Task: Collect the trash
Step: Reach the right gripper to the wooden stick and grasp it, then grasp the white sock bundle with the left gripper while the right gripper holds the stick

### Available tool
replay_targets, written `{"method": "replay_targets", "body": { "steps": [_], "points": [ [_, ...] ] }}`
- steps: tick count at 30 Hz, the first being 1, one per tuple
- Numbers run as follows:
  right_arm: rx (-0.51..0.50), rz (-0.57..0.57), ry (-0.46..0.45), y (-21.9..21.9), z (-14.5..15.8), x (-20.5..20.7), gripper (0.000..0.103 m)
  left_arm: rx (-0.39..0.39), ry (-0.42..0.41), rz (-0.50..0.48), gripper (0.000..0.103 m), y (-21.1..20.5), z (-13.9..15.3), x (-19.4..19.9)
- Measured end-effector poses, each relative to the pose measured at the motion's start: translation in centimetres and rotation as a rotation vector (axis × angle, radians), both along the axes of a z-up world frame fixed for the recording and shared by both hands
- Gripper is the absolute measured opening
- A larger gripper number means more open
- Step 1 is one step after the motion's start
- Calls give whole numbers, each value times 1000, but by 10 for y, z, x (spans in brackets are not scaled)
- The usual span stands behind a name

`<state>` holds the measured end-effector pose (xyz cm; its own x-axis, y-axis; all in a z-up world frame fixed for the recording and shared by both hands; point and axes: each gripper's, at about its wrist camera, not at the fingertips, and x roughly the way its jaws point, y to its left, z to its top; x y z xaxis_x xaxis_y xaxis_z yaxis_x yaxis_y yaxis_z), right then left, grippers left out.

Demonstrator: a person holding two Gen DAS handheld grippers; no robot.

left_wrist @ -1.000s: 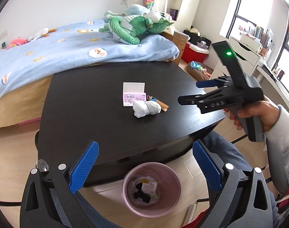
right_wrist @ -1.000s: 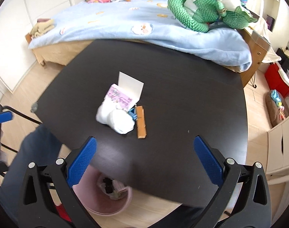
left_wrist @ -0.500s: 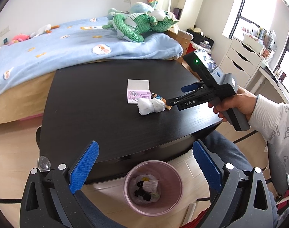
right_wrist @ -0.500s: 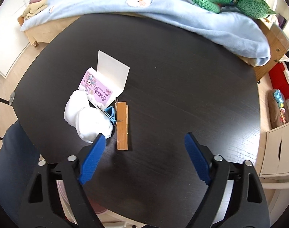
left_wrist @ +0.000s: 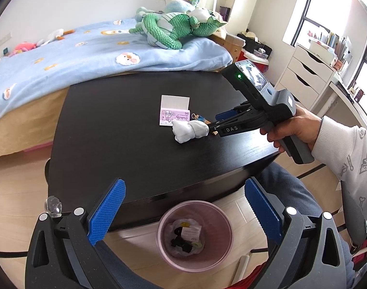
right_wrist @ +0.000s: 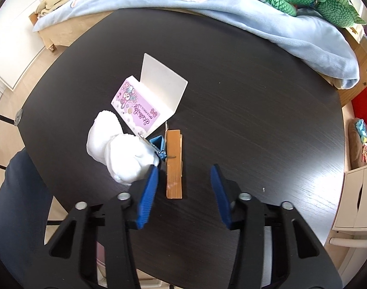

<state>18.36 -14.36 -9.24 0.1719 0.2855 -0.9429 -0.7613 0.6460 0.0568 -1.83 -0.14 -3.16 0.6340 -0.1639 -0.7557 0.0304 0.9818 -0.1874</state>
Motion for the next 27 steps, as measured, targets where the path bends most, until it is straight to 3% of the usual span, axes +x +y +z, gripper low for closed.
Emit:
{"method": "replay_targets", "body": {
  "steps": [7, 10, 27],
  "points": [
    [-7, 11, -4, 4, -2, -3, 25, 3, 2, -7, 95, -3, 0, 2],
    [-8, 13, -2, 6, -1, -5, 13, 4, -2, -11, 95, -5, 2, 5],
    [64, -73, 4, -22, 21, -7, 13, 24, 5, -42, 95, -19, 3, 55]
  ]
}}
